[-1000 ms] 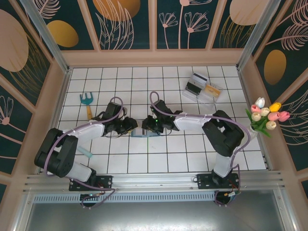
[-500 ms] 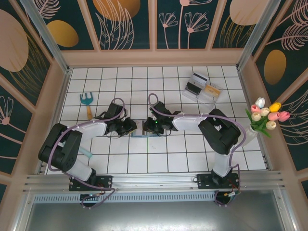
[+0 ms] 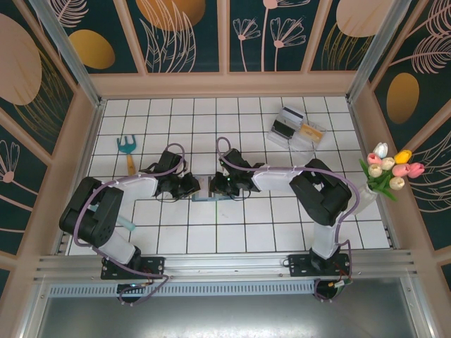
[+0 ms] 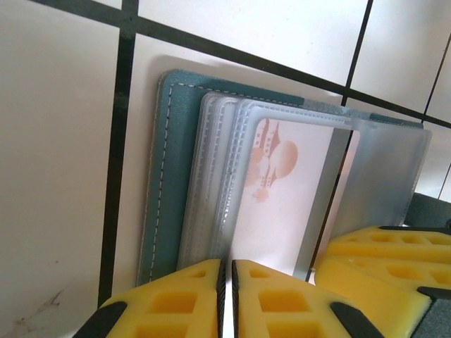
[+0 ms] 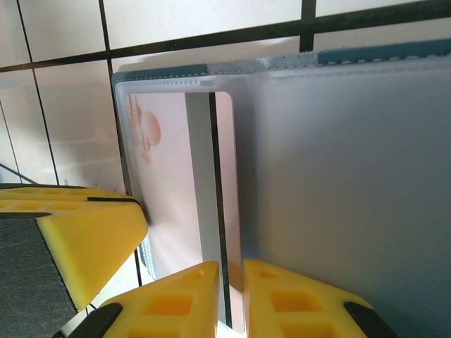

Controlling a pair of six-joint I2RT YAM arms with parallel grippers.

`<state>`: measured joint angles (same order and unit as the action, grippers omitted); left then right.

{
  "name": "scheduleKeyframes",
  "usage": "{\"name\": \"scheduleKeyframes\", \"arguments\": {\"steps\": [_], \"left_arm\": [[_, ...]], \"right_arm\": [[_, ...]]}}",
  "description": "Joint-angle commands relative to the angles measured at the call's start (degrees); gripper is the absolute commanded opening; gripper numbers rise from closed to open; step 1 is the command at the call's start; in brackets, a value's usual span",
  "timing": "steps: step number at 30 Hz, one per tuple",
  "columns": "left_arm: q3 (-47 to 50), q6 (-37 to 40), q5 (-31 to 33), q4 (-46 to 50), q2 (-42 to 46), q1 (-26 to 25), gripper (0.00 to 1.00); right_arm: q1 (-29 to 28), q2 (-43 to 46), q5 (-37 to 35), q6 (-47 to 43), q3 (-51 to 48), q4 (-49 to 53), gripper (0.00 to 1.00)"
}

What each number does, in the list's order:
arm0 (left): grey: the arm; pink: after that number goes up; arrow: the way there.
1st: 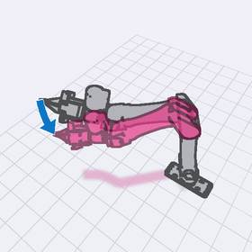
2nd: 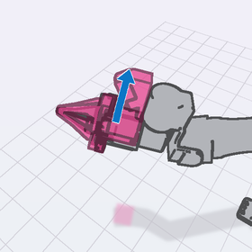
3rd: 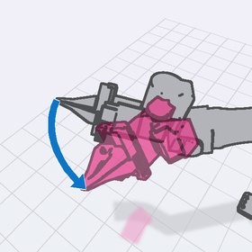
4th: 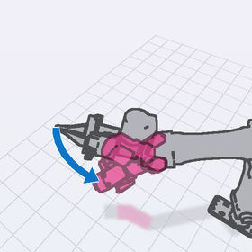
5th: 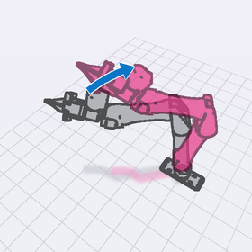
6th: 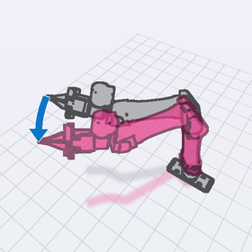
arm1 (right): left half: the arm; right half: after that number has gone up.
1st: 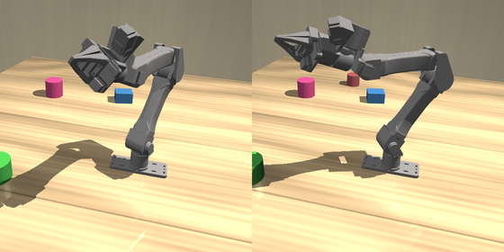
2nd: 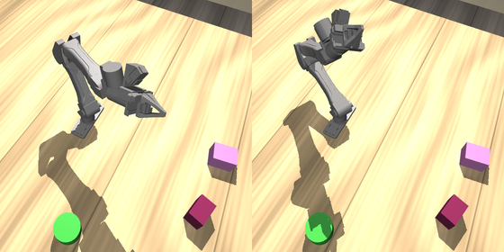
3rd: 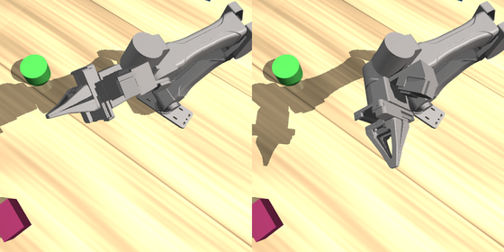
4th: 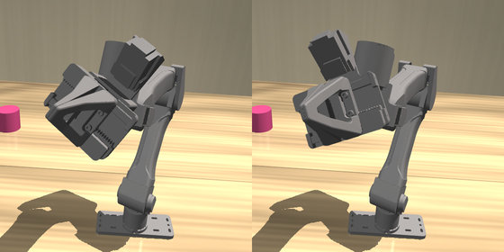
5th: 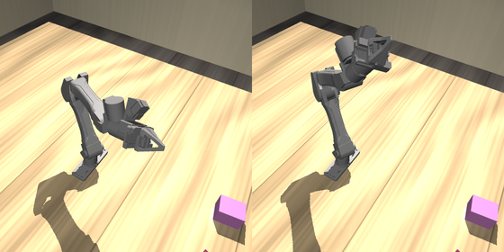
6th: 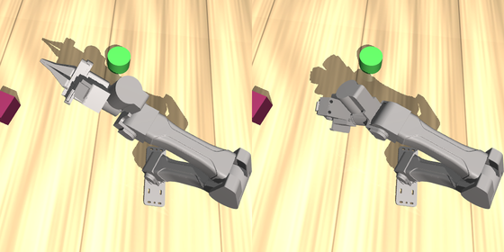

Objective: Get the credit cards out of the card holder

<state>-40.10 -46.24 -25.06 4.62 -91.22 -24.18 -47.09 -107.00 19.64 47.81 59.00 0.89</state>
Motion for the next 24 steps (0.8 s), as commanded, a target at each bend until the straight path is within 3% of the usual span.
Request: {"name": "scheduleKeyframes", "arguments": {"steps": [1,13,24], "left_arm": [[-0.86,2.18,1.43,3.57,-1.31,-0.25,0.14],[-0.32,3.29,3.78,5.30,-2.29,-0.25,0.14],[-0.50,3.43,5.68,6.39,-2.40,-0.23,0.18]], "right_arm": [[0.27,-0.58,0.84,-1.48,-1.48,-1.86,0.18],[0.67,-0.98,3.54,-1.44,-3.43,-5.24,0.18],[1.72,-1.22,4.54,-1.97,-4.75,-6.16,0.07]]}}
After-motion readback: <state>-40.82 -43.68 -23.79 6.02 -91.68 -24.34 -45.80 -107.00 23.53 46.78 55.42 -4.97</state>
